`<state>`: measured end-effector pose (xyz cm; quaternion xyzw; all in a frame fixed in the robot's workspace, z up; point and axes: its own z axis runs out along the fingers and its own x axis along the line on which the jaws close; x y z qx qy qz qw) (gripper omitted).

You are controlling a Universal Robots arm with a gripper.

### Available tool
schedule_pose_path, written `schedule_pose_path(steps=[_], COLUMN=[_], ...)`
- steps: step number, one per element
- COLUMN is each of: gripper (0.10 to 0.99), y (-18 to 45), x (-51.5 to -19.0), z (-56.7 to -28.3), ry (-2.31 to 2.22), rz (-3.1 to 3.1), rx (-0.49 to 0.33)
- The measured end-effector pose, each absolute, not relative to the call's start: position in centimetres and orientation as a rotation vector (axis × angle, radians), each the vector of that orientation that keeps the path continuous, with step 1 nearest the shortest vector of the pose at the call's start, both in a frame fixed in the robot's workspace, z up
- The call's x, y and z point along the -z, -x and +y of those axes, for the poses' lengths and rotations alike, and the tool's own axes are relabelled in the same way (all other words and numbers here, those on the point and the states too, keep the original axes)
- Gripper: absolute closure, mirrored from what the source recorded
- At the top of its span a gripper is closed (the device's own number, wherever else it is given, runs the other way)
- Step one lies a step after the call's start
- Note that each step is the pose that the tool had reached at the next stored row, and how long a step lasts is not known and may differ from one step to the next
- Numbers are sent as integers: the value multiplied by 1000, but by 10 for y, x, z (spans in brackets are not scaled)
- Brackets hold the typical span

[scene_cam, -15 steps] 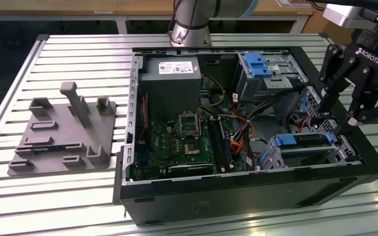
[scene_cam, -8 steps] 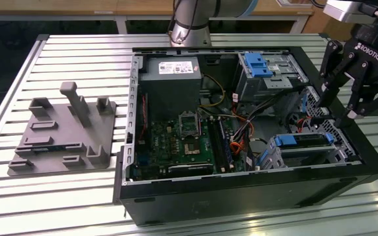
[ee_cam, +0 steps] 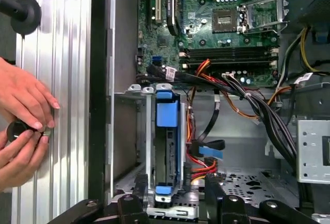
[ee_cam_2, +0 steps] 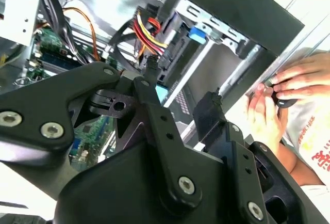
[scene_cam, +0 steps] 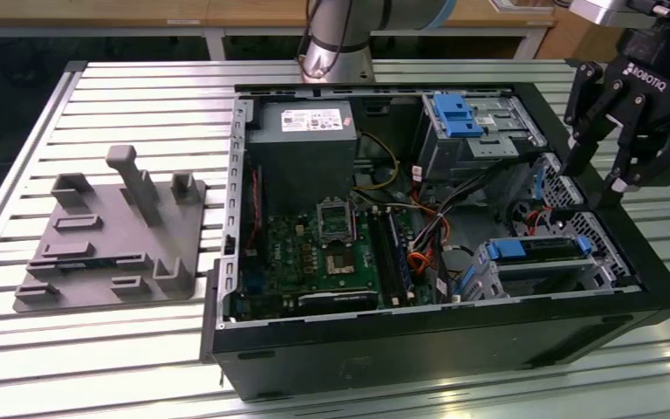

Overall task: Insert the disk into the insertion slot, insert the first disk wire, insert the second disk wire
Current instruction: 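Insert the first disk wire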

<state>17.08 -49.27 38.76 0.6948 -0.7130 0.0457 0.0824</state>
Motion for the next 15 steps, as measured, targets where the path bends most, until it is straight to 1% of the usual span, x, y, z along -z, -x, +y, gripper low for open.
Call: schedule_pose_path(steps=[2, 3, 4, 6, 7, 15], gripper=[529, 545, 612, 612, 678, 678], y=[-171, -171, -172, -172, -172, -174], x=[-386, -385, -384, -382, -381, -374], z=[-490, -489, -488, -487, -487, -487], ry=[-2075, -2075, -2075, -2075, -2074, -2069], rz=[-2129, -2129, -2129, -2129, -2128, -2124], rx=[-137, -137, -138, -138, -139, -148])
